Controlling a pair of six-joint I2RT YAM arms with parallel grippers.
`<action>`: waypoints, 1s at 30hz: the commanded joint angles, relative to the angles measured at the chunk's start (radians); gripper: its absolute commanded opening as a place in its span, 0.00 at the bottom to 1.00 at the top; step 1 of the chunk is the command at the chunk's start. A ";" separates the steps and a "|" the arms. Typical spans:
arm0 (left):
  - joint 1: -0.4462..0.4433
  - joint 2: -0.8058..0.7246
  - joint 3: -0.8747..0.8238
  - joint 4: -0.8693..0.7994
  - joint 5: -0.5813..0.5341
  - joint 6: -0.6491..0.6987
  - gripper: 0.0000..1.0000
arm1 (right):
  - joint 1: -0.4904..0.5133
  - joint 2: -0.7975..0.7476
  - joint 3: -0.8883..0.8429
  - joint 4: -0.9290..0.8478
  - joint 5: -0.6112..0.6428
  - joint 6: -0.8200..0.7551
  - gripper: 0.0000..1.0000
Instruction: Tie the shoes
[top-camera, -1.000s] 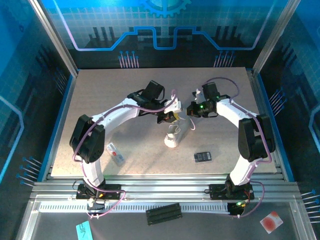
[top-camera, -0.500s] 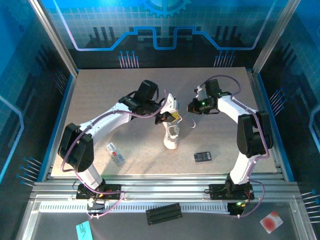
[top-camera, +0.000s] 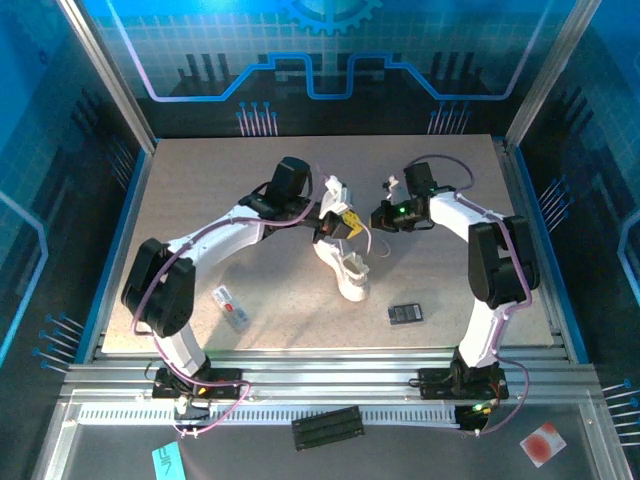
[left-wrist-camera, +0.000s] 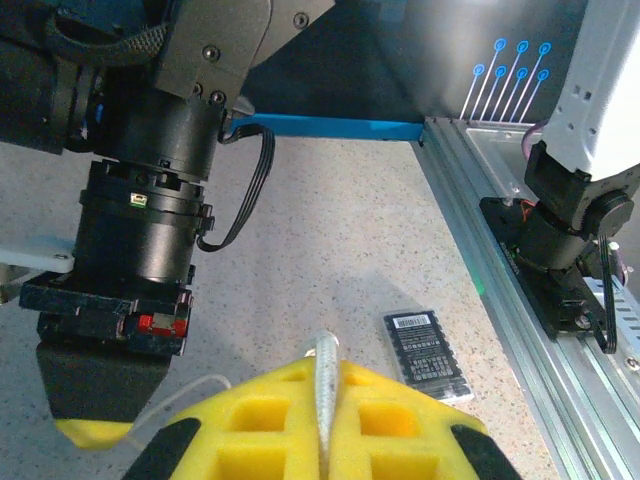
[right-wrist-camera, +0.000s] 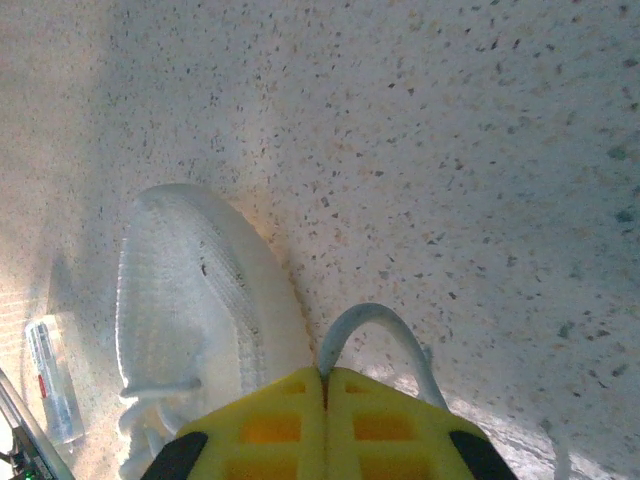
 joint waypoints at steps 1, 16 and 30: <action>-0.029 0.056 0.123 -0.181 -0.006 0.068 0.00 | 0.014 0.012 0.020 0.017 -0.033 0.013 0.00; -0.131 0.223 0.355 -0.415 -0.390 -0.044 0.10 | 0.014 -0.182 -0.017 0.036 -0.093 0.067 0.00; -0.108 0.100 0.226 -0.296 -0.491 -0.248 0.51 | 0.015 -0.174 -0.048 0.053 -0.101 0.023 0.00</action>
